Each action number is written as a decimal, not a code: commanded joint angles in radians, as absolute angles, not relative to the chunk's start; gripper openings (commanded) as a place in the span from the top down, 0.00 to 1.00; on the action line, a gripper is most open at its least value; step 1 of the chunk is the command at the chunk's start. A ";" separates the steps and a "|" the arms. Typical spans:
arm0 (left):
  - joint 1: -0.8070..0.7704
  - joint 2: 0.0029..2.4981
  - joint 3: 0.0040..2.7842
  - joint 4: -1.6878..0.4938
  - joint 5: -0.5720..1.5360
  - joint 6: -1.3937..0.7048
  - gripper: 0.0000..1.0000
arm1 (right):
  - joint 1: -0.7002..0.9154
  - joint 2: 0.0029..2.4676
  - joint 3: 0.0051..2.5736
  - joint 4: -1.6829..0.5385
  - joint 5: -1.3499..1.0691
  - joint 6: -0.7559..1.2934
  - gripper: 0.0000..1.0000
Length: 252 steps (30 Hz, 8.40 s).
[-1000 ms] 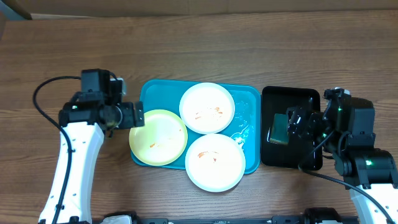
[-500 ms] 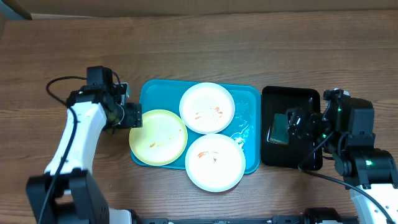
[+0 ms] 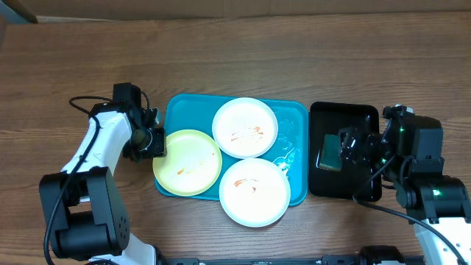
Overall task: Clean dirty plates on tray and stack at the side
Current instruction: 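Raise left arm over yellow plate and right arm over sponge, then grip the yellow plate's left rim with the left gripper, then lower right gripper onto green sponge, grasp it and lift, then scrub the yellow plate with the sponge in the right gripper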
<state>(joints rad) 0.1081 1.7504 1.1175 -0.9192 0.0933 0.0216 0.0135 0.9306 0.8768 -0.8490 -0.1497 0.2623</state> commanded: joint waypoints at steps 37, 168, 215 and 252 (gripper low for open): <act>0.104 1.754 1.134 -0.887 0.131 0.057 0.32 | 0.011 1.001 0.908 -0.890 -0.151 0.270 0.00; 0.052 1.799 1.289 -1.036 -0.111 -0.181 0.96 | 0.125 1.568 0.766 -0.619 -0.041 0.368 0.70; 0.052 1.799 1.289 -1.040 -0.104 -0.181 0.95 | 0.122 1.581 0.704 -0.463 0.007 0.344 0.96; 0.033 1.799 1.289 -1.039 0.050 -0.085 0.96 | 0.302 1.571 1.136 -0.671 -0.665 0.111 0.96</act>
